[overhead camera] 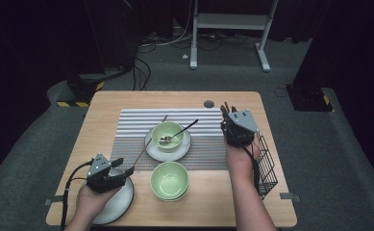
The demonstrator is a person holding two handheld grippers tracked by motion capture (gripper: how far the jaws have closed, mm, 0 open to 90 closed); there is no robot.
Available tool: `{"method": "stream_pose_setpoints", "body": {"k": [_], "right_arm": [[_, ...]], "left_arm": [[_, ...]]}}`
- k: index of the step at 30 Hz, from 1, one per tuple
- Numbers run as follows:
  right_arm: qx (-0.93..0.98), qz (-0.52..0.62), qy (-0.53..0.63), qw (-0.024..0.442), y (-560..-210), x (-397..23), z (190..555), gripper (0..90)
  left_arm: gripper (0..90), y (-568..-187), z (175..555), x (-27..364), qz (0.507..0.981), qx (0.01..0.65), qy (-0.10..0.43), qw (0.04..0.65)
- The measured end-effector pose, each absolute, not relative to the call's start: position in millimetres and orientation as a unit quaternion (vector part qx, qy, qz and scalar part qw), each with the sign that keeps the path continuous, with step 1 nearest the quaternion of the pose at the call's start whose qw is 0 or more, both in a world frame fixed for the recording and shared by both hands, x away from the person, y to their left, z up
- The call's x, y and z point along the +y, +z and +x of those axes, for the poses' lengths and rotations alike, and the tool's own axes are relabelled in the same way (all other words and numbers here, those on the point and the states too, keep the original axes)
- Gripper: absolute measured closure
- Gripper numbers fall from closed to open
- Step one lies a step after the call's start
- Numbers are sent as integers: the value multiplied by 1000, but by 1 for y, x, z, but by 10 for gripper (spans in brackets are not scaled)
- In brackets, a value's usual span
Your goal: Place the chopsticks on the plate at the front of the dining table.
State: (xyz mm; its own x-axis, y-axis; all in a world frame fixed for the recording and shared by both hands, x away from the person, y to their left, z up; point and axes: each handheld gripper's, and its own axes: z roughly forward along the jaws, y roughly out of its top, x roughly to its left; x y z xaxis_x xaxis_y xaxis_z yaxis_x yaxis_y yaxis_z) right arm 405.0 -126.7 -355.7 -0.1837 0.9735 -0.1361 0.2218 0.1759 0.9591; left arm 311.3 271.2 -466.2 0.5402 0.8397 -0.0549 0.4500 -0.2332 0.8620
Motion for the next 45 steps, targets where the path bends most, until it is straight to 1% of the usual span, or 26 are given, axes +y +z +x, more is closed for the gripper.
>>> {"method": "stream_pose_setpoints", "body": {"k": [13, 38, 45], "right_arm": [[640, 487, 414, 426, -371, -127, 423, 762], [640, 496, 403, 426, -380, -126, 431, 755], [640, 496, 401, 428, -382, -126, 432, 776]], "left_arm": [[411, -467, 312, 270, 756, 426, 218, 446], [414, -466, 311, 271, 754, 429, 217, 447], [414, -466, 310, 271, 753, 429, 219, 448]]}}
